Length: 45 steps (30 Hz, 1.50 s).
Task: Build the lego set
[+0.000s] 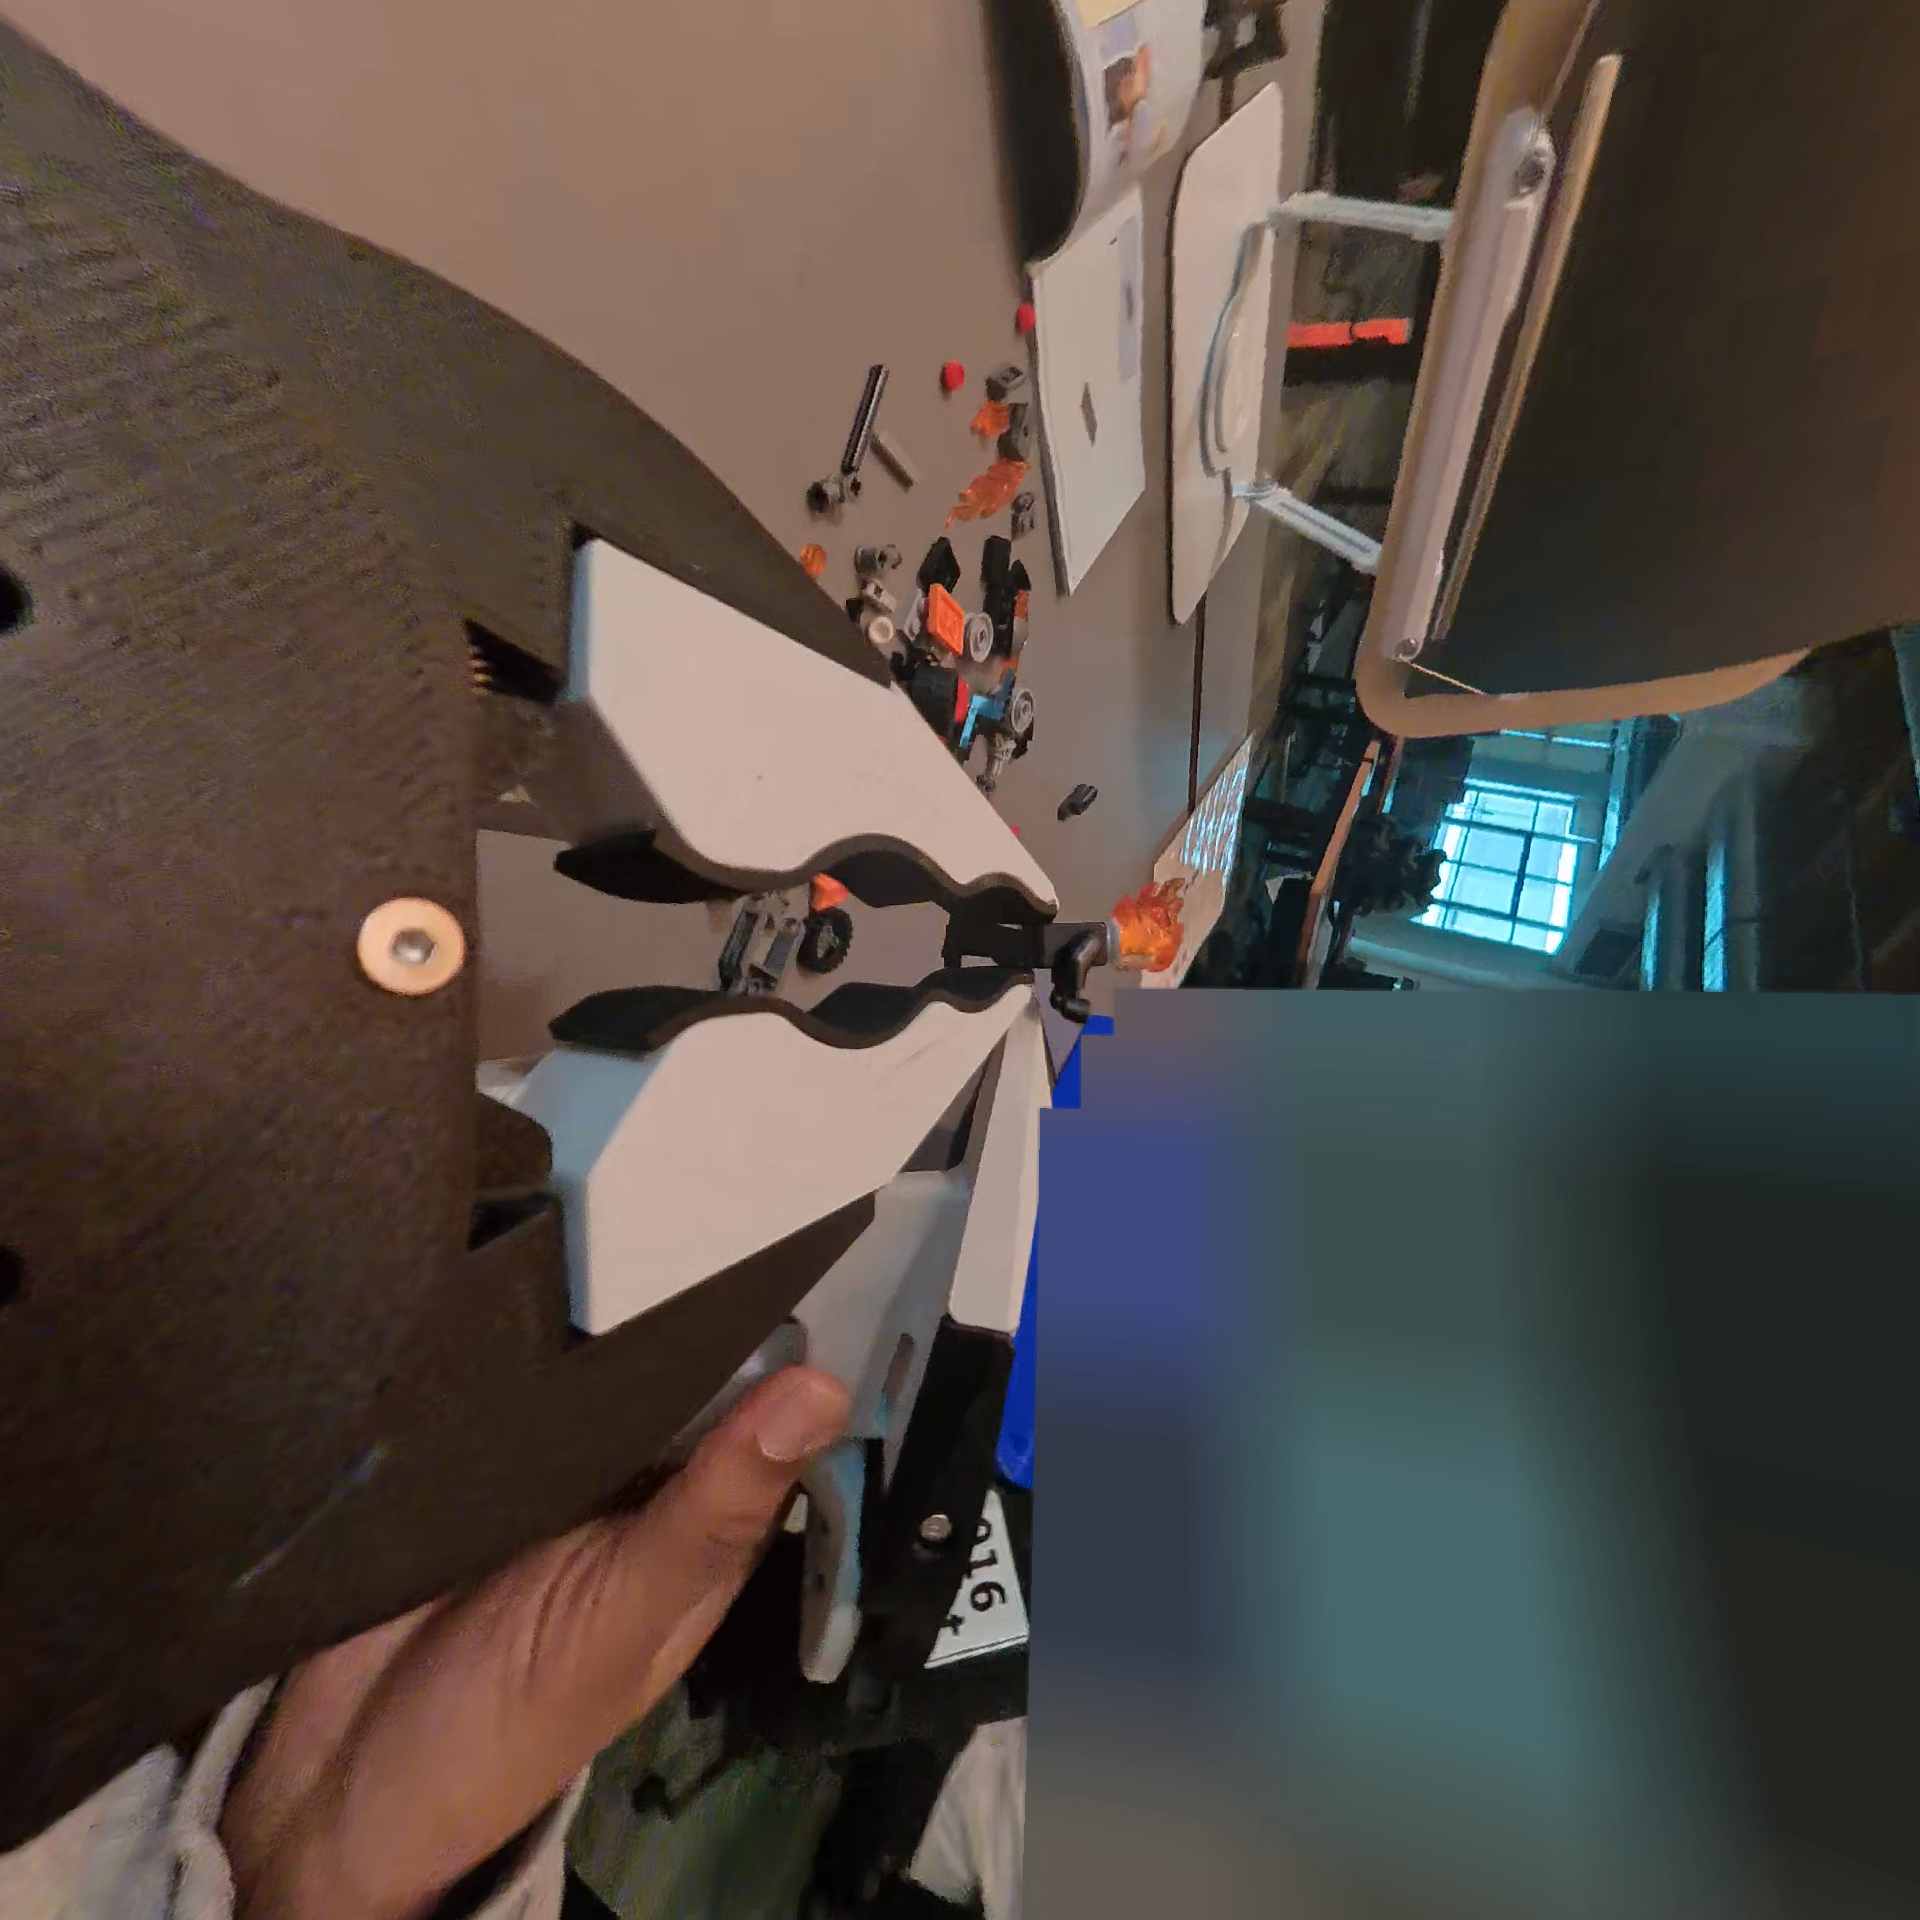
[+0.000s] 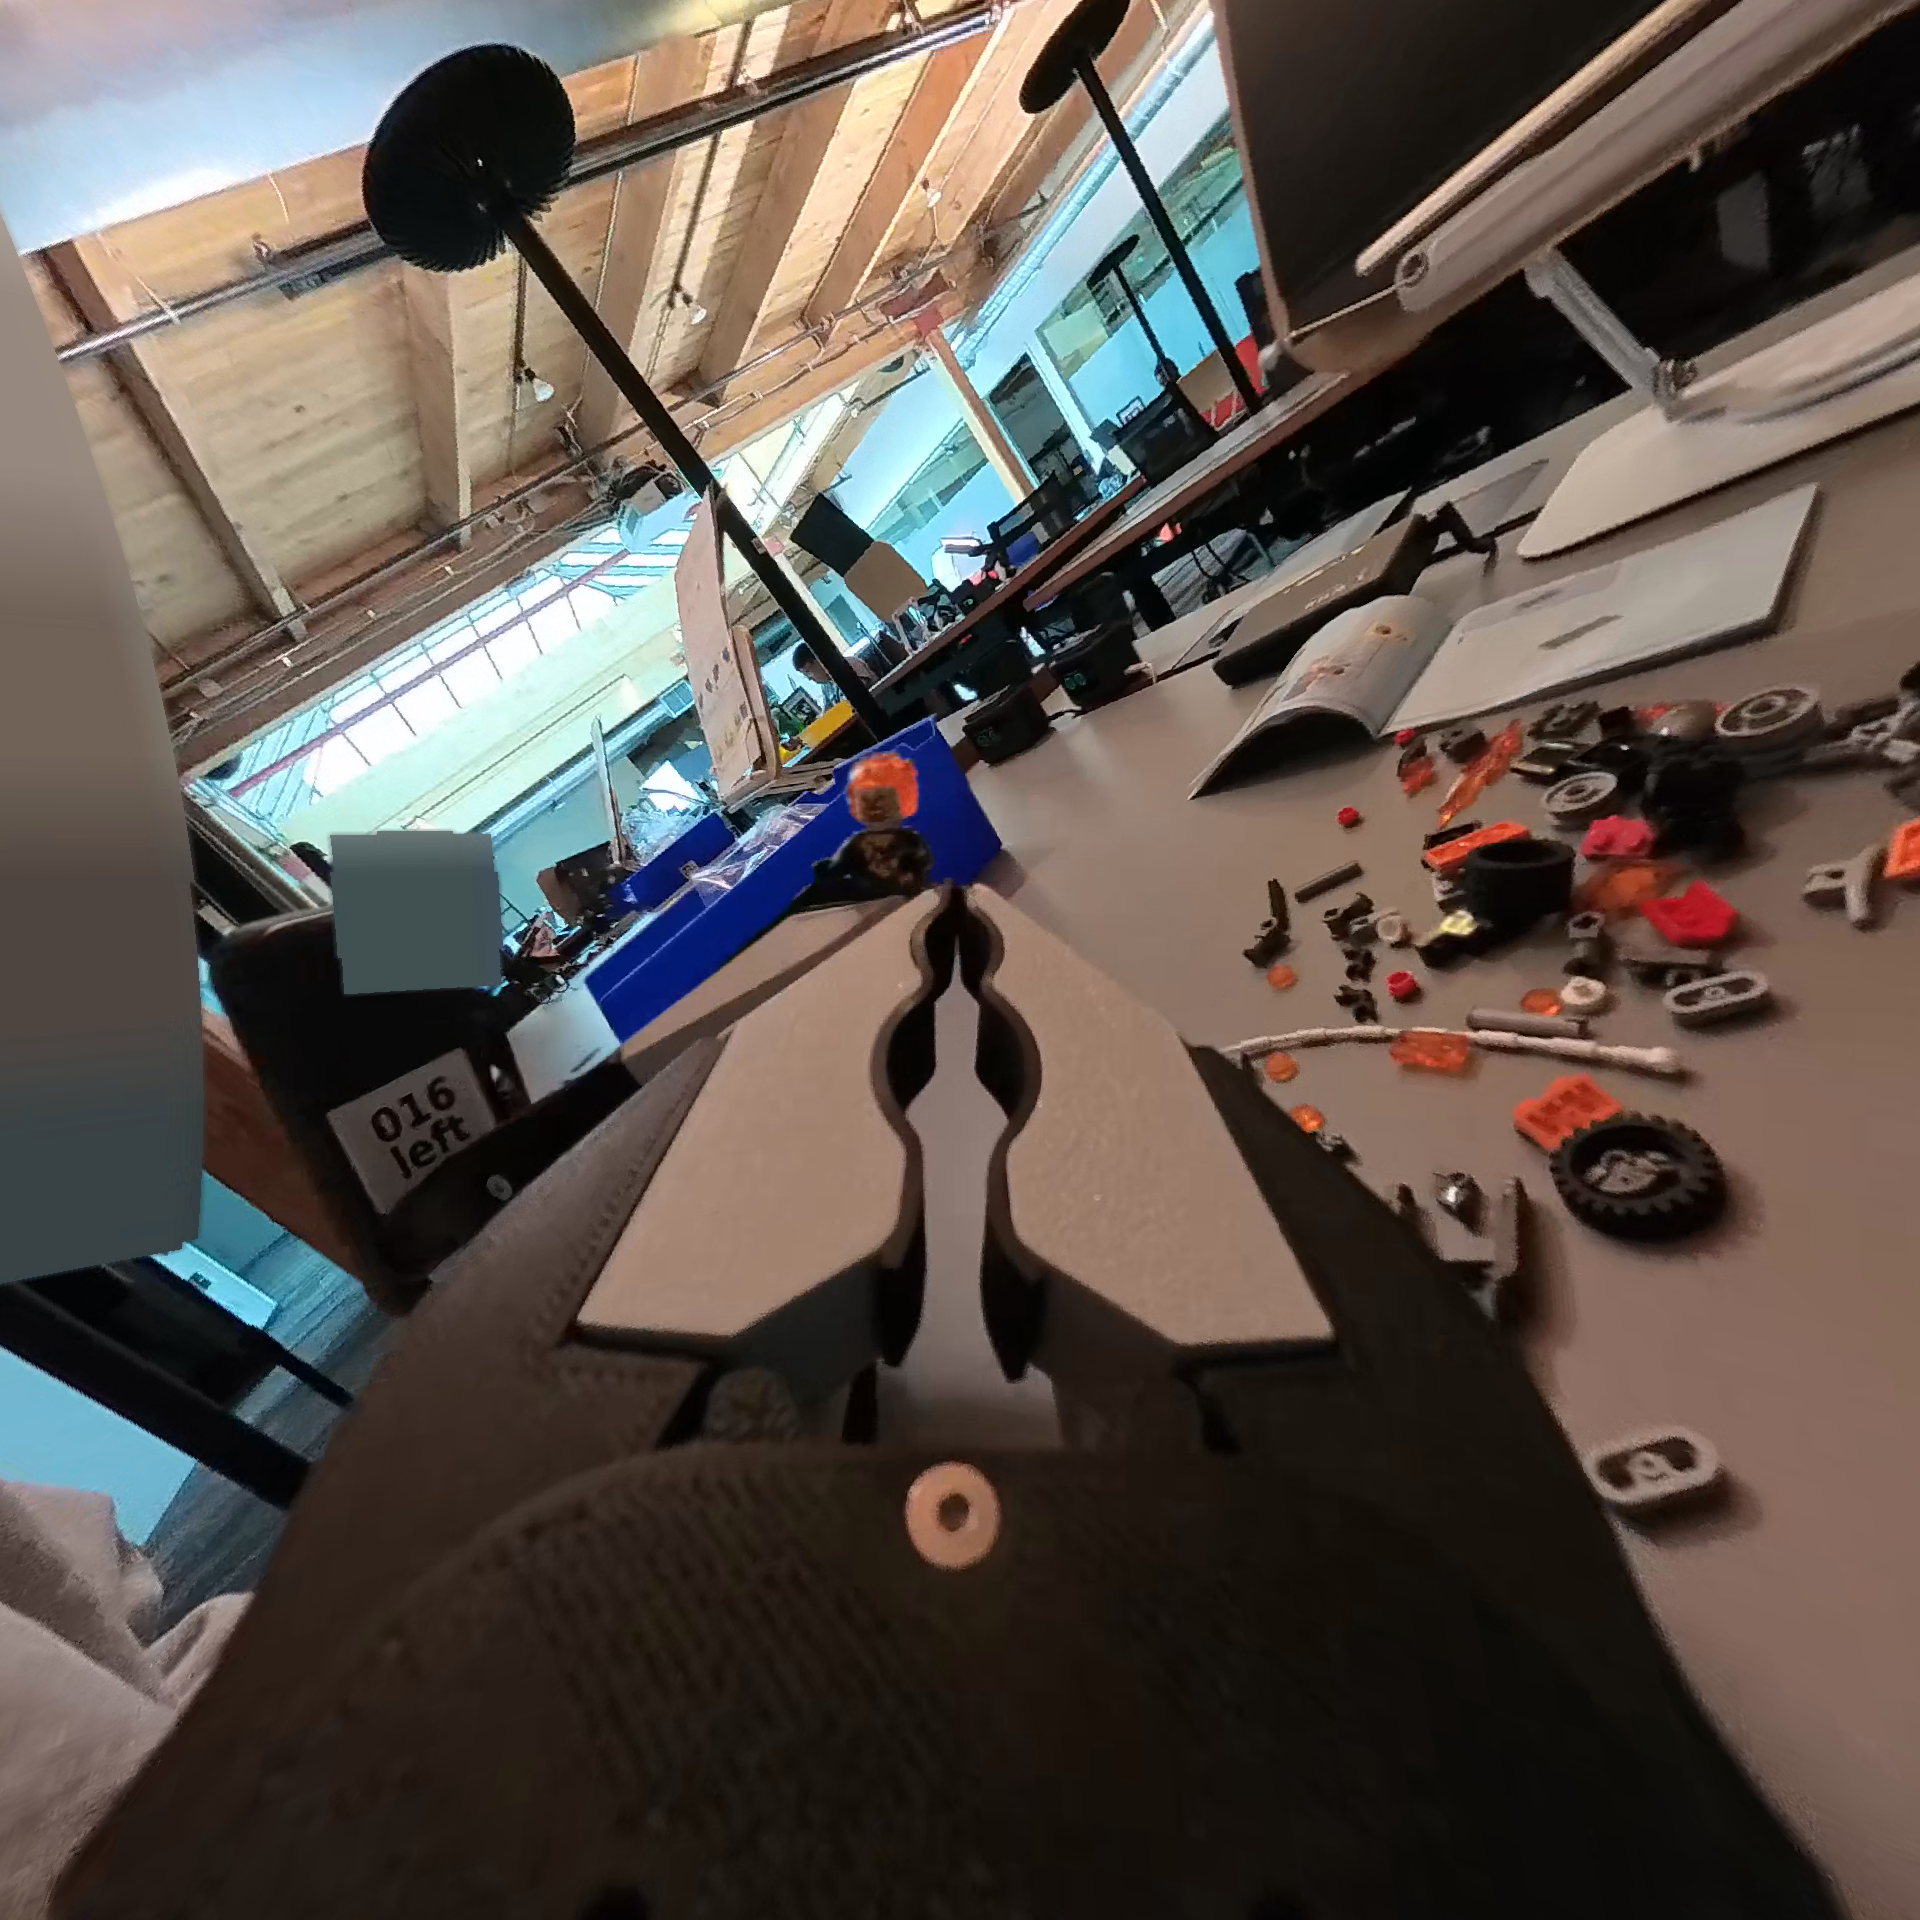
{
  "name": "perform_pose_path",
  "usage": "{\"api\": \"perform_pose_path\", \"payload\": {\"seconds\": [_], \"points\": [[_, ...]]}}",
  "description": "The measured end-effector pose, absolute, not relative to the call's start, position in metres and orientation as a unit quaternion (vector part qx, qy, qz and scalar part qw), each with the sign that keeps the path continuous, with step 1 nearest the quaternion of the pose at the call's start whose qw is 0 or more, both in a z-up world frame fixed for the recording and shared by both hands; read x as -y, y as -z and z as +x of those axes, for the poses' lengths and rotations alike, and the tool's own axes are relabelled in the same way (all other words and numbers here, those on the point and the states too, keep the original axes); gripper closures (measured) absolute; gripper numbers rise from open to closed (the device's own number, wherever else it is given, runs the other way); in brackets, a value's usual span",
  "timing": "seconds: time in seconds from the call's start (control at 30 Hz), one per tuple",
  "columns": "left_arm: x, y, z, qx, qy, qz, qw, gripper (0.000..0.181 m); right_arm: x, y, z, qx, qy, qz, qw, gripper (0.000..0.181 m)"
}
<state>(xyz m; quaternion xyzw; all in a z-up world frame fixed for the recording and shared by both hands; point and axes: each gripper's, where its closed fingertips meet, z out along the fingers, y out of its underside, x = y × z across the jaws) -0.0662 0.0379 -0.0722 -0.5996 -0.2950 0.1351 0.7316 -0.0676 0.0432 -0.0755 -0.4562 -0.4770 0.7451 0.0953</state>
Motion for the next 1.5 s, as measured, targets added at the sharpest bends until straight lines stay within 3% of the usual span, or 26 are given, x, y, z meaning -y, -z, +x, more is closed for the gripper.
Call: {"api": "perform_pose_path", "payload": {"seconds": [0.47,0.67,0.93,1.5], "points": [[0.02,0.071,-0.101,0.361,-0.138,-0.563,0.73,0.177,-0.09,0.101,-0.068,0.581,-0.654,-0.463,0.143,0.181],[0.037,0.074,-0.108,0.381,-0.131,-0.554,0.729,0.177,-0.058,0.123,-0.066,0.667,-0.598,-0.435,0.09,0.166],[0.038,0.078,-0.108,0.381,-0.11,-0.551,0.734,0.177,-0.032,0.15,-0.076,0.766,-0.502,-0.386,0.116,0.163],[0.038,0.077,-0.107,0.376,-0.083,-0.541,0.747,0.177,0.002,0.183,-0.101,0.859,-0.394,-0.325,0.03,0.143]]}}
